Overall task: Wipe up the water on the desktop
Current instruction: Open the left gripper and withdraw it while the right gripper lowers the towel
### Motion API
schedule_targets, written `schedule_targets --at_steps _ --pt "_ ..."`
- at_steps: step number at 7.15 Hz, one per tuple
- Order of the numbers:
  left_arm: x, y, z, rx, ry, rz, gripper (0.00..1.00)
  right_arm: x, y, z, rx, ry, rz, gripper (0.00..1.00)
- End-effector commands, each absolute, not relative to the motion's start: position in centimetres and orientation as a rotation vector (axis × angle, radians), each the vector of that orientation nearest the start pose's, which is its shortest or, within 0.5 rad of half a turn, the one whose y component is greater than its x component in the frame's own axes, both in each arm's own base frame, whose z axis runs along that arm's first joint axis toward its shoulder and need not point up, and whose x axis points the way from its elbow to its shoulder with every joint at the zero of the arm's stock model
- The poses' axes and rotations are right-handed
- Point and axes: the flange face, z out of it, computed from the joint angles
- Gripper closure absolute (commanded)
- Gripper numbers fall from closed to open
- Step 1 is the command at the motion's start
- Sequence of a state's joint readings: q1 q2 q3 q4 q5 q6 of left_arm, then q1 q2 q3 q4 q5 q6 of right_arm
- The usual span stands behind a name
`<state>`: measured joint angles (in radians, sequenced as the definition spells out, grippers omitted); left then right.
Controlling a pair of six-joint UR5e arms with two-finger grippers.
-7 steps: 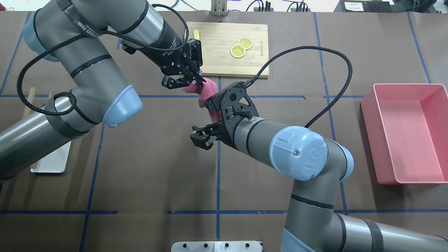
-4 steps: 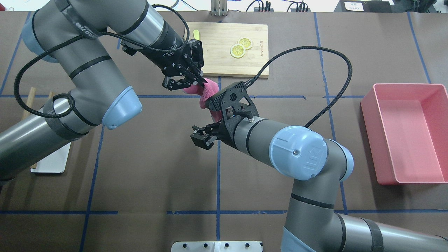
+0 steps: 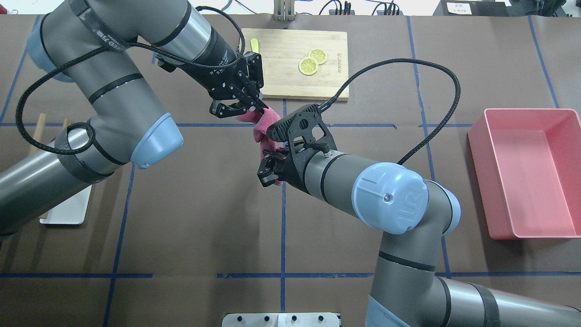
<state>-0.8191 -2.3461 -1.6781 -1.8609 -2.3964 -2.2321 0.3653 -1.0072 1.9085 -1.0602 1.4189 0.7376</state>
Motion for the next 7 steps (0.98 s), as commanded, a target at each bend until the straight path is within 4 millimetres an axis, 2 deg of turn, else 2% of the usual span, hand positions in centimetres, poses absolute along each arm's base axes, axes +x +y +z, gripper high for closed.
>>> schedule_targets --at_steps 1,3,4,6,7 --pt "39.8 -51.4 10.0 -0.612 1.194 -0.725 0.01 -49.1 -34.7 13.1 0.904 -1.098 -0.278 1.00" --pt "38.2 -51.4 9.9 -0.565 1.223 -0.701 0.00 -49.0 -34.8 13.1 0.902 -1.099 -0.279 1.00" --pt "35.9 -53.0 10.5 -0.539 1.230 -0.731 0.00 -48.8 -34.9 13.0 0.901 -1.094 -0.278 1.00" --pt "30.8 -52.9 15.3 -0.402 1.234 -0.648 0.00 -46.1 -34.3 12.1 0.838 -0.993 -0.294 1.00" --pt "28.9 -52.8 16.1 -0.351 1.203 -0.614 0.00 -44.4 -34.0 12.0 0.794 -0.928 -0.301 1.00"
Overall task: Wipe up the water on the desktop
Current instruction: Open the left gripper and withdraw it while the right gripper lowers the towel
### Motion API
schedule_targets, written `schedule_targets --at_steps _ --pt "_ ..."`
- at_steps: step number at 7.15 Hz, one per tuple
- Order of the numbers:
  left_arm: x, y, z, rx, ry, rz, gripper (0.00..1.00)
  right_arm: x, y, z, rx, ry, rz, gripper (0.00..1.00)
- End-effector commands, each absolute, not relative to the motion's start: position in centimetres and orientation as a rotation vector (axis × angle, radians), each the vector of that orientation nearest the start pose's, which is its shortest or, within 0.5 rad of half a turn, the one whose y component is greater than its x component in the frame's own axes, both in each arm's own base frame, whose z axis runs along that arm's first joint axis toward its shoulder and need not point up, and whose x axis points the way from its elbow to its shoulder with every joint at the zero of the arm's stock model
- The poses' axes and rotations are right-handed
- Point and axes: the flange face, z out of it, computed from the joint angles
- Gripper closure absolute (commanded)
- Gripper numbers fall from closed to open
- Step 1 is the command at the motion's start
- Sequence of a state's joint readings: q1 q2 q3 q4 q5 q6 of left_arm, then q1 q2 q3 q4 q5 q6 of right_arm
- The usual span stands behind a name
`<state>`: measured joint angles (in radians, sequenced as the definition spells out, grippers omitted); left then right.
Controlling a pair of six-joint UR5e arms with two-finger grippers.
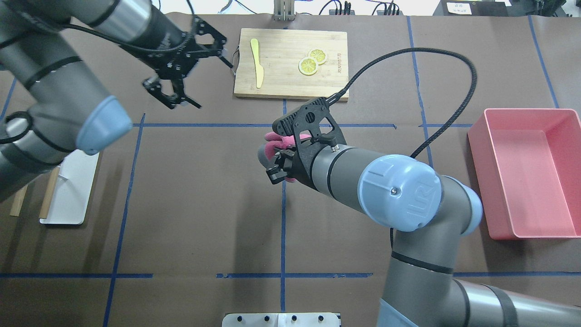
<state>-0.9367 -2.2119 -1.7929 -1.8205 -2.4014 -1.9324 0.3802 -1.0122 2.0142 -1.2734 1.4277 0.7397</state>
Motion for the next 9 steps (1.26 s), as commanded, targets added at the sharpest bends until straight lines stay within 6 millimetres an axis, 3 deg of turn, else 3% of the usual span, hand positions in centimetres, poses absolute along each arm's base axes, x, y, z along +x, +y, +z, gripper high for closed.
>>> schedule_targets --at_steps 1,2,3,5,6,7,8,9 --pt "27.1 -52.6 16.2 -0.276 1.151 -0.542 0.00 -43.7 -34.2 12.9 0.685 -0.891 -0.305 1.00" --pt "24.4 -52.0 16.8 -0.190 1.087 -0.490 0.00 -42.9 -35.0 13.8 0.574 -0.898 -0.274 1.00" --pt "22.6 -50.5 19.0 -0.097 0.995 -0.437 0.00 -42.1 -35.8 15.2 0.446 -0.900 -0.263 1.00" --pt "20.0 -49.8 22.2 -0.030 0.933 -0.363 0.00 -41.2 -36.0 16.4 0.218 -0.930 -0.251 1.00" --pt "18.0 -49.0 24.2 -0.002 0.915 -0.327 0.00 -41.5 -35.2 17.6 0.084 -0.957 -0.233 1.00" --pt "14.9 -47.8 27.7 0.027 0.880 -0.278 0.00 -41.9 -35.0 18.7 0.019 -0.951 -0.186 1.00" --pt "12.7 -47.5 29.9 0.048 0.853 -0.245 0.00 -43.8 -35.2 21.3 -0.017 -0.908 -0.181 1.00" --pt "12.3 -47.3 31.4 0.042 0.835 -0.227 0.00 -45.0 -35.6 22.9 -0.037 -0.878 -0.182 0.99"
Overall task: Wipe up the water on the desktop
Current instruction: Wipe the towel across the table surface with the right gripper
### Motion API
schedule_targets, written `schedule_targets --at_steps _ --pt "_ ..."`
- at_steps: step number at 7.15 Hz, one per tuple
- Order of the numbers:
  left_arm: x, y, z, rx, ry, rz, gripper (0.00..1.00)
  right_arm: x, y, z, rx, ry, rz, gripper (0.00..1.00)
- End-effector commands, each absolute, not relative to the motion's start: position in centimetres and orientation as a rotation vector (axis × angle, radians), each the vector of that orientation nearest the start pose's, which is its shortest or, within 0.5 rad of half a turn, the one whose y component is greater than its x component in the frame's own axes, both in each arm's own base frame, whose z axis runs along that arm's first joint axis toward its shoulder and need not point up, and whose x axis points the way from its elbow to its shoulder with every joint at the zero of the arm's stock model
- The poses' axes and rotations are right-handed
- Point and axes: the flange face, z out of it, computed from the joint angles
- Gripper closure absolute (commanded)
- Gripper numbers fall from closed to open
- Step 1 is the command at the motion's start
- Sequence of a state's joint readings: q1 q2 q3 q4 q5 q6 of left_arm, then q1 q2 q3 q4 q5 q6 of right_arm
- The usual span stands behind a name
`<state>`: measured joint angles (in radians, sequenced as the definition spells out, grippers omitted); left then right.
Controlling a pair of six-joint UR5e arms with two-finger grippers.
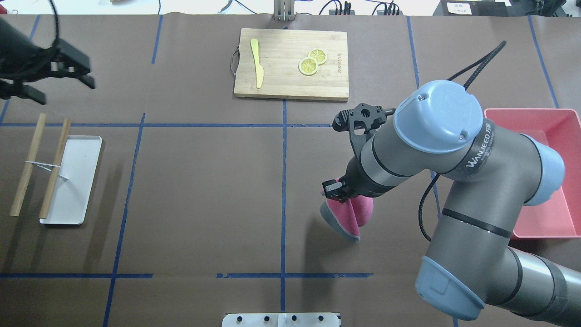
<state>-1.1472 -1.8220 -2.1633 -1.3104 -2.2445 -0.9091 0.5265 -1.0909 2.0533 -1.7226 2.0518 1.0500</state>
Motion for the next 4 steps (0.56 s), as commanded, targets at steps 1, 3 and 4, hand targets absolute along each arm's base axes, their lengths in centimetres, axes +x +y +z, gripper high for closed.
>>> schedule_targets --at_steps 1,3,4 --pt "11.3 -47.0 33.0 0.039 0.817 -0.217 0.00 -45.6 -36.4 25.0 -0.053 -0.836 -0.170 0.99" --pt "10.5 -46.7 33.8 0.037 0.809 -0.217 0.00 -45.8 -42.1 29.8 -0.055 -0.787 -0.081 1.00" --pt "10.5 -46.6 33.7 0.034 0.815 -0.215 0.00 -45.4 -45.6 32.8 -0.041 -0.780 -0.035 1.00"
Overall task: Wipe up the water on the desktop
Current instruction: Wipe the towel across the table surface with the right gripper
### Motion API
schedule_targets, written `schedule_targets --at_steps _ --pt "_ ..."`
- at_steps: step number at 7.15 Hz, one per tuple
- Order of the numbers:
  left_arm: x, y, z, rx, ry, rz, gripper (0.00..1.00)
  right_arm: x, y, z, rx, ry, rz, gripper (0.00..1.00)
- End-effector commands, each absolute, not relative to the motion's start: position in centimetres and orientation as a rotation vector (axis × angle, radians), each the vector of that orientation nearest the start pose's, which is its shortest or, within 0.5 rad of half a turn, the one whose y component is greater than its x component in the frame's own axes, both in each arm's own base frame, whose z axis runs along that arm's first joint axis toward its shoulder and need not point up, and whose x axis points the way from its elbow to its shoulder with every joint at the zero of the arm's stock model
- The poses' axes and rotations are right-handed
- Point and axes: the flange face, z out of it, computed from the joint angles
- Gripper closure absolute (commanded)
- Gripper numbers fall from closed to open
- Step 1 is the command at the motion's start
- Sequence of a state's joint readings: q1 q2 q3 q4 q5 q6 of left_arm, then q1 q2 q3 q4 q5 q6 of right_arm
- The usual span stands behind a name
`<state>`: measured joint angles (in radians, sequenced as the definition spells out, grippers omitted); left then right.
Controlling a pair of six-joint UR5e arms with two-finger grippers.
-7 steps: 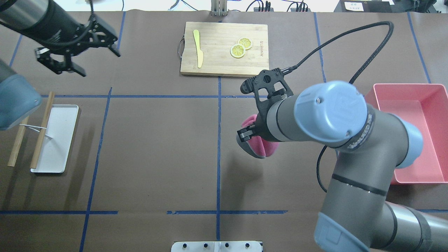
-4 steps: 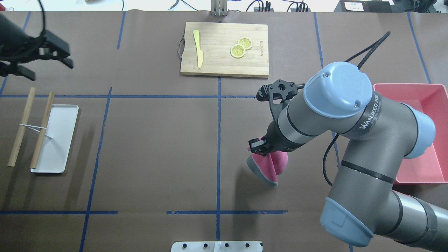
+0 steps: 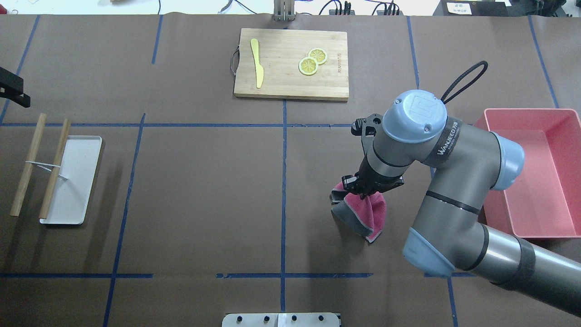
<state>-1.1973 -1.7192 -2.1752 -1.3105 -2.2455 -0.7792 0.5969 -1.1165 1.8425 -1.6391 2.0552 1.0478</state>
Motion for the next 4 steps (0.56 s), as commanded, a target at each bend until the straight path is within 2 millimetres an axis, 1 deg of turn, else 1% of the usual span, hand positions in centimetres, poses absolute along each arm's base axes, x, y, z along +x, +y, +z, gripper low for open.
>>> schedule_targets --at_steps 1,2,3,4 --pt "10.6 -46.7 33.5 0.027 0.819 -0.229 0.00 -44.3 -48.5 35.6 -0.048 -0.747 0.016 1.00" --pt "10.5 -46.7 33.7 0.025 0.817 -0.232 0.00 -41.2 -52.0 37.5 -0.027 -0.722 0.024 1.00" --pt "10.3 -46.7 33.6 0.028 0.818 -0.235 0.00 -38.2 -54.5 38.3 0.000 -0.709 0.014 1.00" --pt "10.2 -46.7 33.7 0.028 0.817 -0.236 0.00 -36.3 -56.2 39.5 -0.014 -0.704 0.038 1.00"
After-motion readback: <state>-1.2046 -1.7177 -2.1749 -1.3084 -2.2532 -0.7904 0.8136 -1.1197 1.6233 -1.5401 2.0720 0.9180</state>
